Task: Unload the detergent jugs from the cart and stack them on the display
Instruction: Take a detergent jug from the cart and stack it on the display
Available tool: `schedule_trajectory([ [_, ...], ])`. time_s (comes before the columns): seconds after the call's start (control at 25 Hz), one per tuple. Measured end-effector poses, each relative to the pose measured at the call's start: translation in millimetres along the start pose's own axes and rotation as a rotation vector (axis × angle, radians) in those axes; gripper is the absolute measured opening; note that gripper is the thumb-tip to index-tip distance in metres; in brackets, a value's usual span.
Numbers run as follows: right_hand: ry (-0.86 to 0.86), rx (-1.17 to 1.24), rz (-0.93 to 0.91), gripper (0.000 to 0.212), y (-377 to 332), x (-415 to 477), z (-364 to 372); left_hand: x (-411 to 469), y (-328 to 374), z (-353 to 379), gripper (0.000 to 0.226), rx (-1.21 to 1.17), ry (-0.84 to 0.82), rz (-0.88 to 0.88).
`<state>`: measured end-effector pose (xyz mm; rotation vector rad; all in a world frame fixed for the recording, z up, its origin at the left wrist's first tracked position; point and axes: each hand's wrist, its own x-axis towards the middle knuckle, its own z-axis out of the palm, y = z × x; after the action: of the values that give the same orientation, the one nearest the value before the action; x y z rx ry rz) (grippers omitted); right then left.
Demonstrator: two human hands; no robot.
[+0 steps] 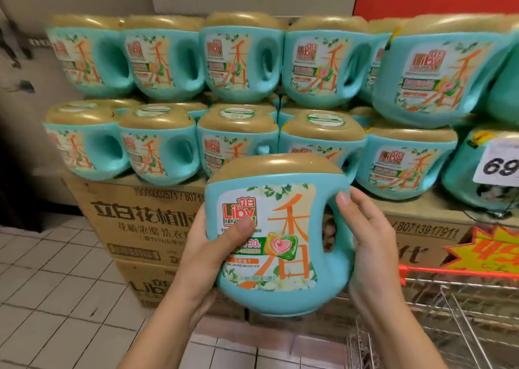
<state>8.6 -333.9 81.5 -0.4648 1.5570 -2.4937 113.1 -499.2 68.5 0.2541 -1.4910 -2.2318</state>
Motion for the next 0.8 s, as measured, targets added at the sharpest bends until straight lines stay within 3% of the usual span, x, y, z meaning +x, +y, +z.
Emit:
schedule_trajectory([
  [0.32,-0.025,-0.172,-0.366,0.038,-53,98,20,127,48,44,0.103,0.039,-0.152,0.230],
  [0.6,0.003,-0.375,-0.438,0.049,-61,155,19,224,75,75,0.087,-0.020,-0.278,0.357],
  [0.8,0.032,-0.455,-0.487,0.055,-58,175,16,261,76,86,0.063,0.064,-0.362,0.454],
])
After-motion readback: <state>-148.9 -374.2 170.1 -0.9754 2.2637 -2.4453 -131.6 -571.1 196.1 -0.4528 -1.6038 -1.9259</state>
